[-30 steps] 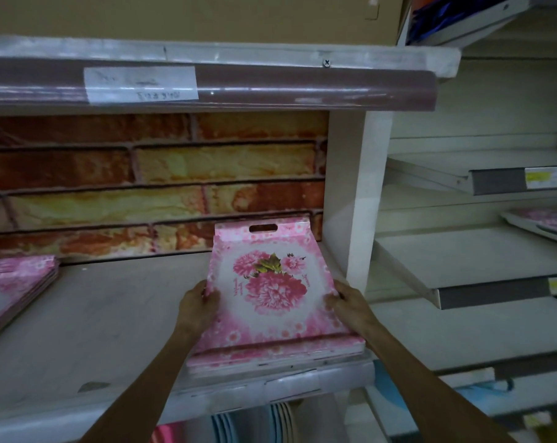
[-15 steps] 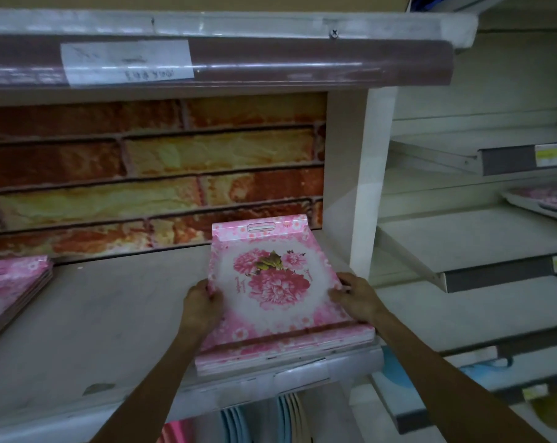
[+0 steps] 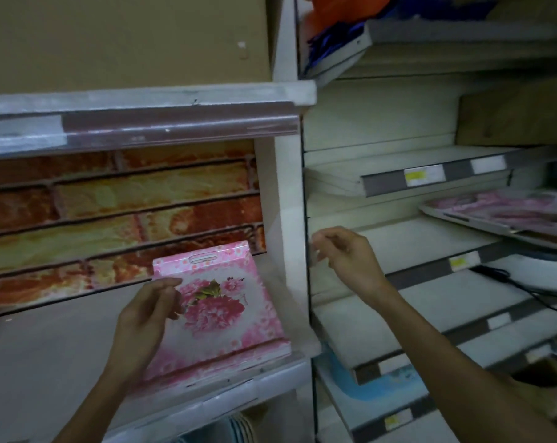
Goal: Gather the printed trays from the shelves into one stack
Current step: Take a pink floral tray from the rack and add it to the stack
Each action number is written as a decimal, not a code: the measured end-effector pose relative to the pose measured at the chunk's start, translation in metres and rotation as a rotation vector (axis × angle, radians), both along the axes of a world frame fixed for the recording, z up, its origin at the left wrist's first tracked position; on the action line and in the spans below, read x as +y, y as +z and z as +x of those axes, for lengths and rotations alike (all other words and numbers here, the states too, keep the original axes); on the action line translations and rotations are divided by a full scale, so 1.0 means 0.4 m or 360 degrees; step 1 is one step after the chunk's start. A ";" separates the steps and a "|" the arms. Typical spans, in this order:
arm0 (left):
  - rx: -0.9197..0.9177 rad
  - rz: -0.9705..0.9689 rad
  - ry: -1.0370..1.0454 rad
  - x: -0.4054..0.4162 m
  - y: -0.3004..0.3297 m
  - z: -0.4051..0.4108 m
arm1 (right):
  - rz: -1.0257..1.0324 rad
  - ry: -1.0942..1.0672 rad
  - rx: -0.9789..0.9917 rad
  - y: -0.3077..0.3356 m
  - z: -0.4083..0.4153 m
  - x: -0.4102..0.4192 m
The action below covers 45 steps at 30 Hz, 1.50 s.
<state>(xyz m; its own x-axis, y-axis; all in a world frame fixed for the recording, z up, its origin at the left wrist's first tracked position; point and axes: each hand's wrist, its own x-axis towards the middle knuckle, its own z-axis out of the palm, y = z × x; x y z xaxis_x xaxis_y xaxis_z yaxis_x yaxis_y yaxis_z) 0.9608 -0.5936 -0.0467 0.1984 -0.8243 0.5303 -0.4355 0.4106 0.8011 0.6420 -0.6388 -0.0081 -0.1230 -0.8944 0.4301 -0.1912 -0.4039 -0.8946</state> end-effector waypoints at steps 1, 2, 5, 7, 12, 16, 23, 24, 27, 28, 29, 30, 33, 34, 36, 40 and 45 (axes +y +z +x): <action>0.0013 -0.0018 -0.0069 0.005 0.011 -0.048 | -0.0038 -0.0011 -0.0028 0.020 -0.038 0.016; 0.0019 -0.0031 -0.0141 0.008 0.022 -0.098 | -0.0067 -0.0016 -0.0042 0.036 -0.076 0.031; 0.0021 -0.0070 -0.0322 0.013 0.041 -0.256 | -0.0106 -0.0049 -0.0031 0.063 -0.207 0.077; 0.0002 -0.0072 -0.0430 0.017 0.043 -0.367 | -0.0129 -0.0068 -0.0044 0.073 -0.305 0.108; -0.0039 -0.0049 -0.0608 0.009 0.010 -0.607 | -0.0128 -0.0144 -0.0018 0.080 -0.540 0.177; -0.0016 -0.0008 -0.0699 -0.005 -0.010 -0.788 | -0.0107 -0.0275 -0.0016 0.078 -0.717 0.210; -0.0018 0.0057 -0.0987 -0.079 -0.014 -1.093 | -0.0071 -0.0515 -0.0067 0.079 -0.979 0.206; -0.0047 0.0054 -0.1015 -0.089 -0.013 -1.137 | -0.0057 -0.0551 -0.0084 0.080 -1.011 0.200; -0.0205 -0.0023 -0.1104 -0.127 -0.009 -1.273 | -0.0021 -0.0631 -0.0097 0.078 -1.100 0.172; -0.0269 -0.0061 -0.1120 -0.143 -0.010 -1.319 | -0.0013 -0.0650 -0.0112 0.077 -1.128 0.159; -0.0324 -0.0107 -0.1136 -0.160 -0.013 -1.365 | -0.0006 -0.0674 -0.0124 0.076 -1.155 0.147; -0.0369 -0.0159 -0.1158 -0.175 -0.015 -1.410 | 0.0003 -0.0703 -0.0128 0.075 -1.181 0.133; -0.0463 -0.0296 -0.1223 -0.232 -0.022 -1.548 | 0.0037 -0.0774 -0.0111 0.067 -1.260 0.088; -0.0488 -0.0328 -0.1227 -0.255 -0.026 -1.593 | 0.0046 -0.0791 -0.0086 0.064 -1.285 0.071; -0.0549 -0.0353 -0.1192 -0.303 -0.036 -1.674 | 0.0064 -0.0825 -0.0049 0.056 -1.332 0.041; -0.0642 -0.0240 -0.1208 -0.381 -0.060 -1.793 | 0.0070 -0.0894 -0.0010 0.044 -1.410 -0.004; -0.0778 -0.0443 -0.1082 -0.431 -0.082 -1.860 | 0.0082 -0.0945 0.0031 0.051 -1.499 -0.050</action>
<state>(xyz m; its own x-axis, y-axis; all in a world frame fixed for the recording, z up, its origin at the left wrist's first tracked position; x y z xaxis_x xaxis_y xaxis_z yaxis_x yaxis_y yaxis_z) 0.2169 -0.7658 -0.0797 -0.5897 -0.5094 0.6267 -0.2934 0.8581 0.4214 0.0423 -0.6589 0.0122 -0.6008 -0.6948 0.3954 -0.3877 -0.1793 -0.9042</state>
